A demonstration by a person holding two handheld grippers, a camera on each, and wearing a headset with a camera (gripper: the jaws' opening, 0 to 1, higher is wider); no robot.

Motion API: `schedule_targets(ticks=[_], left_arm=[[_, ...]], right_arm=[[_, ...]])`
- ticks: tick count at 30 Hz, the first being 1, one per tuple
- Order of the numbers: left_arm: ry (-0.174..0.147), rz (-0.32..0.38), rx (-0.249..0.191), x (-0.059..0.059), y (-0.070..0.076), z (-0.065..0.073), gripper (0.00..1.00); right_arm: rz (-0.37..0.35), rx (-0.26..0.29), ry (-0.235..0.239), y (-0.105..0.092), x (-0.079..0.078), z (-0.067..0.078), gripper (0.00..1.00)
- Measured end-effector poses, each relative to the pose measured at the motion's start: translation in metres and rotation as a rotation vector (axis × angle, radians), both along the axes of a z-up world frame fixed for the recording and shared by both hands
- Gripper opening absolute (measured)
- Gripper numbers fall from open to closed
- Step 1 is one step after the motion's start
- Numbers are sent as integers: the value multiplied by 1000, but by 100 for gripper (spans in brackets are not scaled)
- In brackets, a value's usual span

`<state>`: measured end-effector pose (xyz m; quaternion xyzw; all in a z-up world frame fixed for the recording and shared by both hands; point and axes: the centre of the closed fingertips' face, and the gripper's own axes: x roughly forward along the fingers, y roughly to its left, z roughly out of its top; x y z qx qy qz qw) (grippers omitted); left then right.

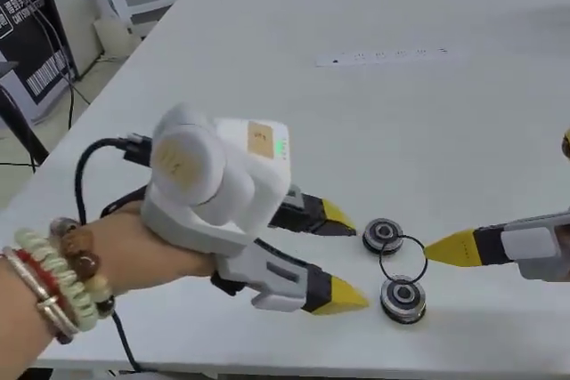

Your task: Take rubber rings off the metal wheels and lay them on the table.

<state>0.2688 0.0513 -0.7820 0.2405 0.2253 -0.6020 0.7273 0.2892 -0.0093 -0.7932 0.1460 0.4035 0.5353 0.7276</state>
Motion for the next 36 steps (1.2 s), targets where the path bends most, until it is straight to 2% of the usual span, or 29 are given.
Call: schedule_targets(ticks=[6,8,10,12,16,17,20,24,26,36], left_arm=[[7,78,22,-4,38,1,58],[15,123,28,-4,48,0,65],[38,199,0,-5,59,1,74],[51,212,-10,-8,65,0,76],[44,271,-27,-11,79,1,78],[48,299,-45,-10,82,3,79],[70,351,-81,-11,87,4,81],[81,420,-135,-12,91,7,83],[83,435,-147,-14,92,8,84],[92,456,-133,-19,91,1,84]], right_arm=[[-5,13,-20,-1,-1,14,0],[-2,14,-26,-1,-1,17,0],[3,14,-37,0,-2,20,0],[7,15,-46,1,-1,23,0],[20,20,-56,4,-1,30,0],[24,21,-61,5,-1,33,0],[38,21,-66,8,-1,37,0],[51,29,-77,13,1,45,0],[58,37,-84,17,2,49,0],[110,49,-106,43,1,53,0]])
